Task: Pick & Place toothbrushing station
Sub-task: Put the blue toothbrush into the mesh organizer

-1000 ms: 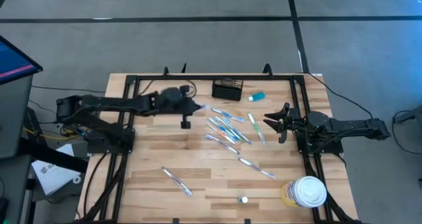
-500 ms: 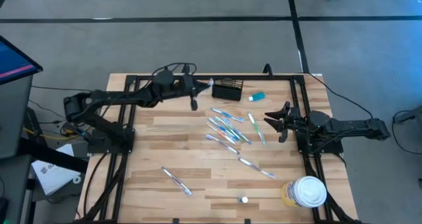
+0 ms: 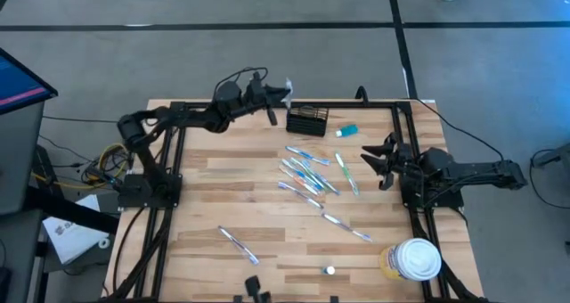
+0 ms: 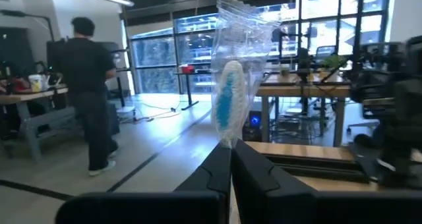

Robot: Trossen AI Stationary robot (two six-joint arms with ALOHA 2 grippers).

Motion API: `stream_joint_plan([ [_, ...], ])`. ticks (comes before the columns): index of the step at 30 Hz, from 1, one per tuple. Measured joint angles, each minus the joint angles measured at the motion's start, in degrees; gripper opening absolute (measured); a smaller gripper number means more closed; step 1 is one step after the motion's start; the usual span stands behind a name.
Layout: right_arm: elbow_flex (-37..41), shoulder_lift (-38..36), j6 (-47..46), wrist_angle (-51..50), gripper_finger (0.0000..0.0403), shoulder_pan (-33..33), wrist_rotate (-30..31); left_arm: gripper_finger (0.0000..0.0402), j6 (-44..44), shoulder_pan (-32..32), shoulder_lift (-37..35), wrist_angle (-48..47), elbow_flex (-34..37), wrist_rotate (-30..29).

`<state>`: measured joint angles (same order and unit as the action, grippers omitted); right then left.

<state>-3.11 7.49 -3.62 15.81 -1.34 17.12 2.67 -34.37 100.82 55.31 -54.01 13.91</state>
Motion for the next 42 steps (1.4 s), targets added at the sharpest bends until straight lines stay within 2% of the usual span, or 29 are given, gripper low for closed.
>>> stream_joint_plan([
  [5, 0.0, 0.0, 3.08, 1.01, 0.0123, 0.0, -0.02, 0.0, -1.86, -1.11, 4.97, 0.15, -6.26, 1.4],
  [8, 0.0, 0.0, 4.27, 0.97, 0.0123, -0.02, -0.04, 0.0, -3.77, -2.29, 6.53, 0.11, -7.36, 3.0],
  [12, -0.02, 0.0, 5.33, 0.94, 0.0123, -0.02, -0.07, 0.0, -6.99, -3.48, 7.03, 0.08, -7.26, 4.16],
  [23, 0.0, 0.0, 5.69, -0.01, 0.0123, -0.01, 0.03, 0.0, -7.39, -3.17, 7.64, -0.31, -7.0, 4.95],
  [42, 0.0, 0.0, 5.58, -0.55, 0.0123, -0.01, 0.07, 0.0, -6.32, -3.65, 16.25, 2.49, -6.98, 4.53],
])
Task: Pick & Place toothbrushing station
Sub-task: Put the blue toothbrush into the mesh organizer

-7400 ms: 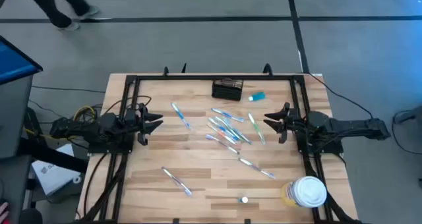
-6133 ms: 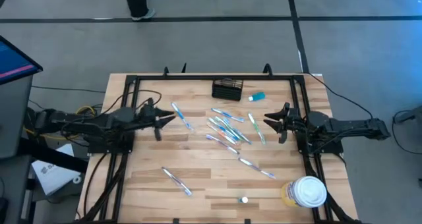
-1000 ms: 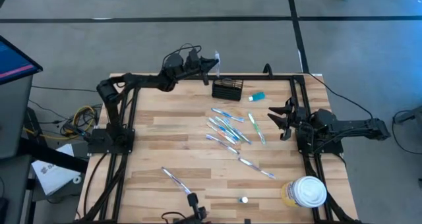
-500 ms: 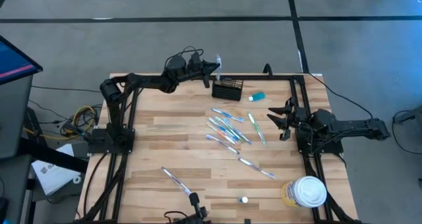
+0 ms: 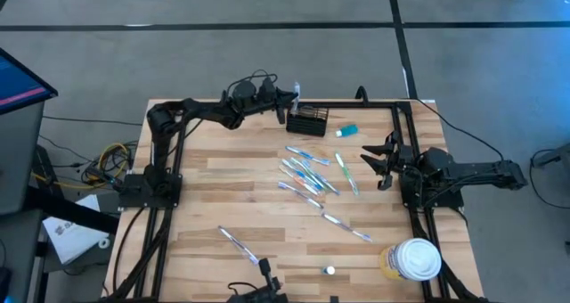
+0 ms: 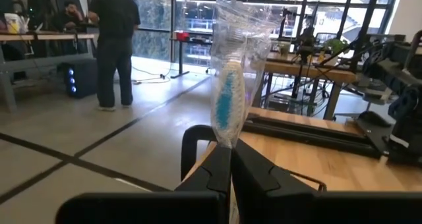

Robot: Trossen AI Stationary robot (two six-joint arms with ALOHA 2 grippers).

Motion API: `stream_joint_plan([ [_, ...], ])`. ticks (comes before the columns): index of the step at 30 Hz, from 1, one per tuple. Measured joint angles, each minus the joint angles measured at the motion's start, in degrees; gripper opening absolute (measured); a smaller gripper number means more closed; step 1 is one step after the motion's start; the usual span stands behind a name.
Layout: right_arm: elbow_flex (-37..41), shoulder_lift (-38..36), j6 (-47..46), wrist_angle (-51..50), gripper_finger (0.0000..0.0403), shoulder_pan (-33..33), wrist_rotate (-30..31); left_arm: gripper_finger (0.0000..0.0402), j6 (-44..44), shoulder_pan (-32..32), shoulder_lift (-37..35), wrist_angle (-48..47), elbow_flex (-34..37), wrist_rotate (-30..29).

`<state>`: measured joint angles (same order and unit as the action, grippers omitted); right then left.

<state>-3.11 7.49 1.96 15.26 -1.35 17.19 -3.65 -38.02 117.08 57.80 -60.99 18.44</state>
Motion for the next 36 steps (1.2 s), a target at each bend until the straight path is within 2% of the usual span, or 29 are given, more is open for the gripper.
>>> stream_joint_plan([
  [36, 0.0, 0.0, -0.02, -1.48, 0.0123, -0.02, 0.02, 0.0, -1.34, -0.26, 1.24, -0.57, 0.02, 0.02],
])
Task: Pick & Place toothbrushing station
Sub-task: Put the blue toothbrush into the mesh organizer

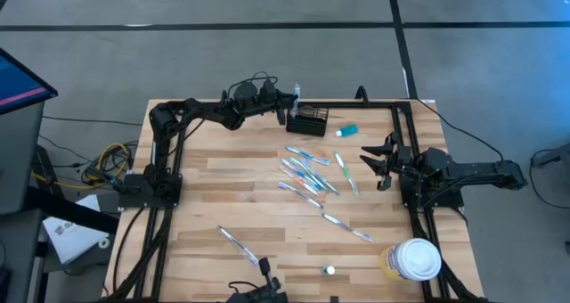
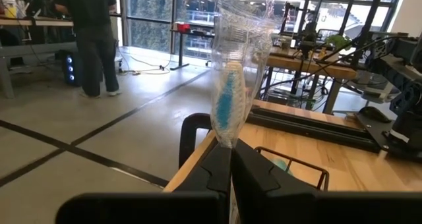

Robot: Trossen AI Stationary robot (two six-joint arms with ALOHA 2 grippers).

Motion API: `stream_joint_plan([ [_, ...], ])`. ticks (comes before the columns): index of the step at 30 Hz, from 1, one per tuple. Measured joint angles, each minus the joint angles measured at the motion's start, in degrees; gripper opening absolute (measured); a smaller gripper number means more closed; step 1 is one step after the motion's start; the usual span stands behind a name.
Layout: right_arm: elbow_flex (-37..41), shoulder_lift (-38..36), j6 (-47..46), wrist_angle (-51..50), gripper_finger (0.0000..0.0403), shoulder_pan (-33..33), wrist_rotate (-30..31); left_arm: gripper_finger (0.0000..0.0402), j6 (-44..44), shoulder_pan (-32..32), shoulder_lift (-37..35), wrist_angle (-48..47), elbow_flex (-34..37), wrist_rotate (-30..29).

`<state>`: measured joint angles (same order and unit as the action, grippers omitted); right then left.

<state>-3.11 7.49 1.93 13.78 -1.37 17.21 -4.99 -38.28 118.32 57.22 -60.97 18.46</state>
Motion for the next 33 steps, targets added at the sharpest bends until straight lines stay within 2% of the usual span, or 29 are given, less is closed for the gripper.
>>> stream_joint_plan([
  [18, 0.0, 0.0, -0.46, -0.02, 0.0123, 0.0, 0.01, 0.0023, -0.02, 0.0, -0.07, -0.45, 0.0, -0.17],
  [33, 0.0, 0.0, -0.46, -0.01, 0.0123, 0.0, -0.02, 0.0109, -0.02, 0.0, -0.09, -0.78, 0.0, -0.22],
])
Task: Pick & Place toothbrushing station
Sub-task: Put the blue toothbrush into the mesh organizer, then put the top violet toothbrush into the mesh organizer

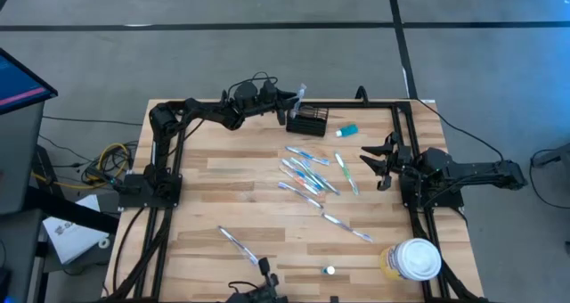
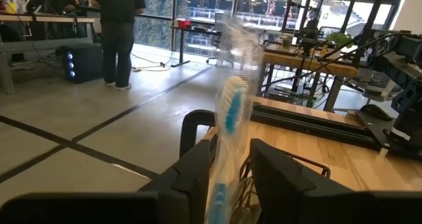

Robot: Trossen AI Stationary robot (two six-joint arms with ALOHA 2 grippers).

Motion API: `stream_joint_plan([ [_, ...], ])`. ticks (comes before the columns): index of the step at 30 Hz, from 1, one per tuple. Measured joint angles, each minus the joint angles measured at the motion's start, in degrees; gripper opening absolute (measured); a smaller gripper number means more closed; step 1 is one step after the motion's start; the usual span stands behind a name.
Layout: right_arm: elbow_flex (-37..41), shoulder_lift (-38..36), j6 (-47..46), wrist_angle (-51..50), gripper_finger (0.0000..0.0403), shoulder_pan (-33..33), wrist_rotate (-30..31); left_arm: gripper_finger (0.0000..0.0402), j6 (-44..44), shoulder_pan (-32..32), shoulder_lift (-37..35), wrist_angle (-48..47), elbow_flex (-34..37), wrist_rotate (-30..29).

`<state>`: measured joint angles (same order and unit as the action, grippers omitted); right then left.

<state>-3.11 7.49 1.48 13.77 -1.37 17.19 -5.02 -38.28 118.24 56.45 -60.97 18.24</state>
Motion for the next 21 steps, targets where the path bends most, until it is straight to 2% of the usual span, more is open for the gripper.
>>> stream_joint_plan([
  [6, 0.0, 0.0, 0.0, 0.0, 0.0123, 0.0, 0.02, 0.0127, 0.0, 0.0, 0.0, 0.02, 0.0, 0.01],
  [13, 0.0, 0.0, -0.02, -0.01, 0.0123, -0.01, 0.01, 0.0127, 0.5, 0.0, -2.17, -1.5, 0.0, 0.02],
  [17, 0.0, 0.0, 0.0, -0.05, 0.0123, -0.02, 0.0, 0.0121, 2.17, -0.02, -7.3, -6.51, 0.0, 0.01],
  [21, 0.0, 0.0, 0.0, -0.03, 0.0123, -0.02, 0.0, 0.0114, 5.88, 0.78, -12.7, -18.1, -0.04, 0.0],
])
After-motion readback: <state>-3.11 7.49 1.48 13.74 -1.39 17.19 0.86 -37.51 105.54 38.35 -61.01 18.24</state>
